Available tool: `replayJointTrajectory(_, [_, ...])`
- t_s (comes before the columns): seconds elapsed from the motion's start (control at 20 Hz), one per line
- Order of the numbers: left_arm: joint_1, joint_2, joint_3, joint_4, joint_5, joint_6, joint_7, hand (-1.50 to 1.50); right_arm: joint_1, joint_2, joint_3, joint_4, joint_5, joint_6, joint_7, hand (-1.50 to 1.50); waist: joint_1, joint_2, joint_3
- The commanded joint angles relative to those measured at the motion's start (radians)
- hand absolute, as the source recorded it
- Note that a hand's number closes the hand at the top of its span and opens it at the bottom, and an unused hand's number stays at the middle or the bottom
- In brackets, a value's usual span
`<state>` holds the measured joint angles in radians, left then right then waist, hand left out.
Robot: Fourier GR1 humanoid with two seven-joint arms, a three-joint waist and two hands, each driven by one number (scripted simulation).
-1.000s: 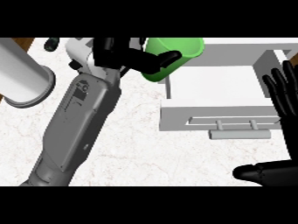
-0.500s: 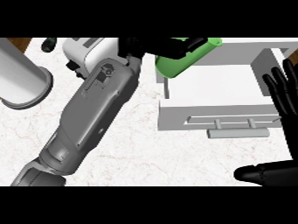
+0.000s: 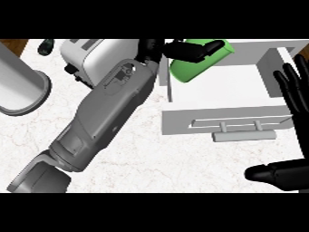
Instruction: Pick up the cup, place it into the drawer and close the drawer
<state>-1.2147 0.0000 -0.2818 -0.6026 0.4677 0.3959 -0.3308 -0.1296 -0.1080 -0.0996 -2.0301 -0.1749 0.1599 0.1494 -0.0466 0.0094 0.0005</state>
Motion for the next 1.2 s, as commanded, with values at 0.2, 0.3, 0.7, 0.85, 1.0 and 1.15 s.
replayJointTrajectory(0.2, [-0.082, 0.0, -0.182, 0.107, 0.105, 0.089, 0.021, 1.5, -0.021, 0.015, 0.053, 0.023, 0.017, 0.007, 0.01, -1.5, -0.043, 0.007, 0.001])
replayJointTrajectory(0.3, [-0.129, 0.0, -0.144, 0.19, 0.096, 0.011, -0.007, 1.5, -0.031, 0.004, 0.012, 0.037, 0.001, 0.005, -0.01, -1.5, -0.038, 0.013, 0.001])
replayJointTrajectory(0.7, [-0.125, 0.0, -0.308, 0.21, 0.121, 0.092, 0.035, -1.5, -0.007, 0.01, 0.031, 0.01, -0.026, 0.036, -0.027, -1.5, -0.067, 0.015, 0.002])
replayJointTrajectory(0.85, [-0.115, 0.0, -0.326, 0.233, 0.135, 0.088, 0.032, -1.5, -0.04, 0.03, 0.054, 0.022, 0.012, 0.002, -0.017, -1.5, -0.058, 0.016, 0.001])
replayJointTrajectory(1.0, [-0.084, 0.0, -0.333, 0.192, 0.178, 0.124, -0.021, -1.5, -0.034, 0.02, 0.034, 0.038, -0.028, 0.034, -0.042, -1.5, -0.082, 0.023, 0.002])
replayJointTrajectory(1.15, [-0.117, 0.0, -0.308, 0.177, 0.223, 0.074, -0.03, -1.5, -0.047, 0.025, 0.03, 0.024, -0.05, 0.02, -0.006, -1.5, -0.059, 0.016, 0.001])
